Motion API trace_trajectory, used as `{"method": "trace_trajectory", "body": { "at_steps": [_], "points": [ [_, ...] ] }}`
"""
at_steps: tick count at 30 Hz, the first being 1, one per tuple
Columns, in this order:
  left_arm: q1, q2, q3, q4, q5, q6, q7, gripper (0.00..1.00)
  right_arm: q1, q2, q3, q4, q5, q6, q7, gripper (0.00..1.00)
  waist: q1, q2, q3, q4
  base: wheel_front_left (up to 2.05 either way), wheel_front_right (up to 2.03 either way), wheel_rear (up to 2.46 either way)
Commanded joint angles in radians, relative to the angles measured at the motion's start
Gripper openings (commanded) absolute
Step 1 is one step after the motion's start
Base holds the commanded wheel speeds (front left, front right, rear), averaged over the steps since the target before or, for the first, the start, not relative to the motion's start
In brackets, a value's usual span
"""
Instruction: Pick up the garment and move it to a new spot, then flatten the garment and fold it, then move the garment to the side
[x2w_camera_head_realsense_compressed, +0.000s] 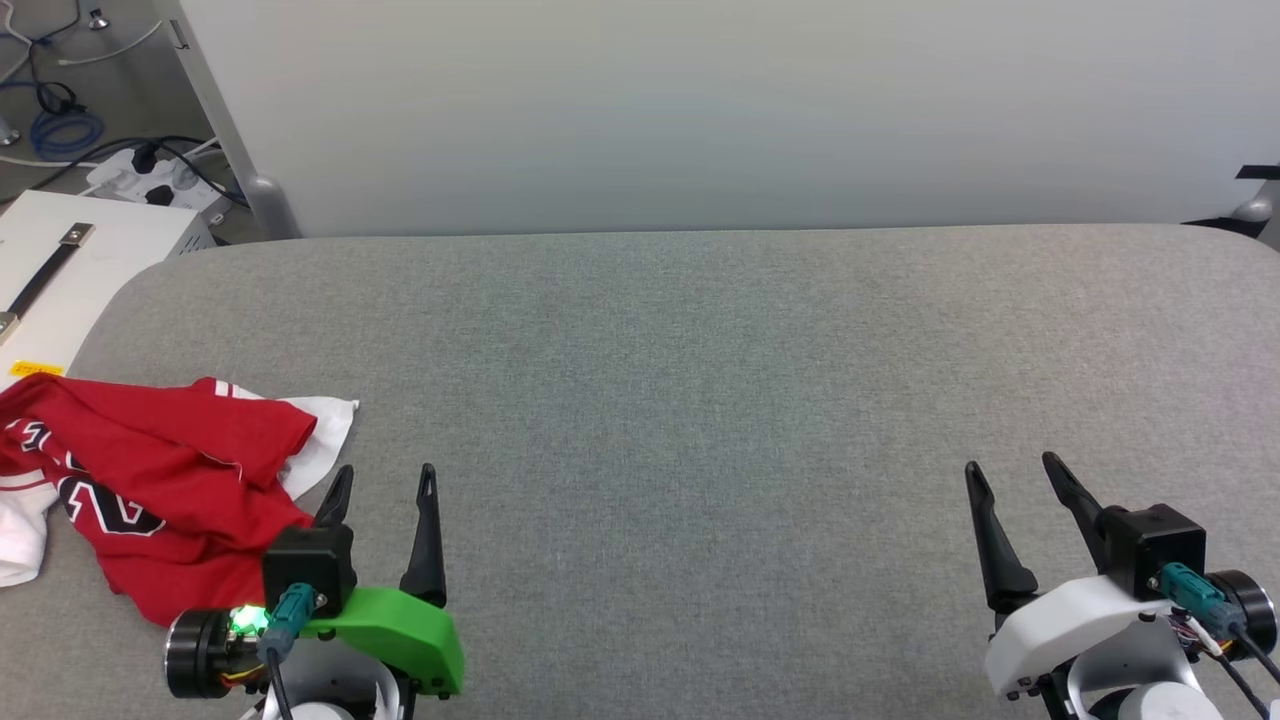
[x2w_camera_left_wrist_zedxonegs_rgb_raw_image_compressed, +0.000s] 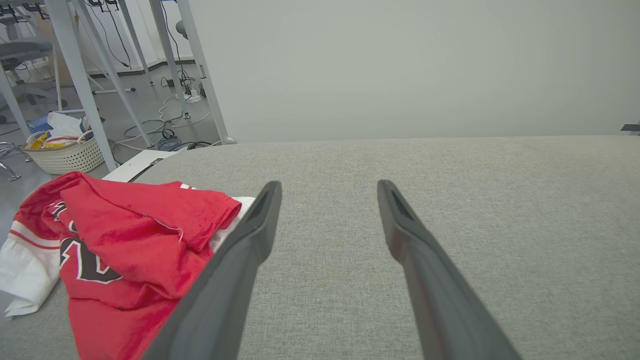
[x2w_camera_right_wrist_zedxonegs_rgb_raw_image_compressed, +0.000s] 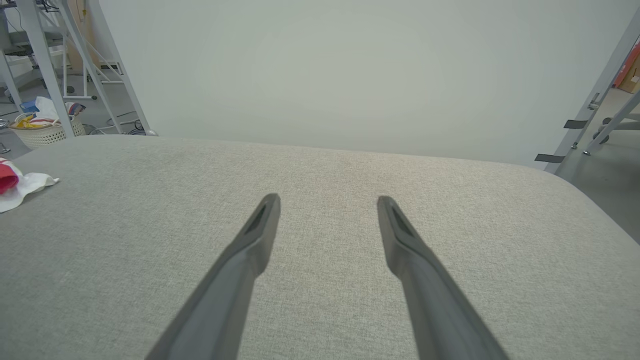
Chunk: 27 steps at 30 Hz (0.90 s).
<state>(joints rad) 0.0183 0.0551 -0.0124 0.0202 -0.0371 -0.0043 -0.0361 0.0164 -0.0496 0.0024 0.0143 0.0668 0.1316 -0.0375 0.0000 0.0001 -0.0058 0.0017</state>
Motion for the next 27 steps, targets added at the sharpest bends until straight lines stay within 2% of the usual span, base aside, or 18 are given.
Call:
{"method": "trace_trajectory", "body": {
  "at_steps": [1, 27],
  "points": [
    [-0.007, -0.001, -0.002, 0.004, -0.014, -0.003, -0.011, 1.0, 0.001, 0.0, -0.001, 0.002, 0.018, 0.0, -0.012, 1.0, 0.0, -0.0001, 0.0, 0.0, 0.0, 0.0, 0.0],
    [-0.025, -0.002, -0.003, 0.046, -0.069, -0.024, -0.065, 1.0, 0.015, 0.0, -0.016, -0.027, 0.073, 0.0, -0.034, 1.0, 0.0, -0.0001, 0.0, -0.004, 0.0, 0.0, 0.0]
  ]
}}
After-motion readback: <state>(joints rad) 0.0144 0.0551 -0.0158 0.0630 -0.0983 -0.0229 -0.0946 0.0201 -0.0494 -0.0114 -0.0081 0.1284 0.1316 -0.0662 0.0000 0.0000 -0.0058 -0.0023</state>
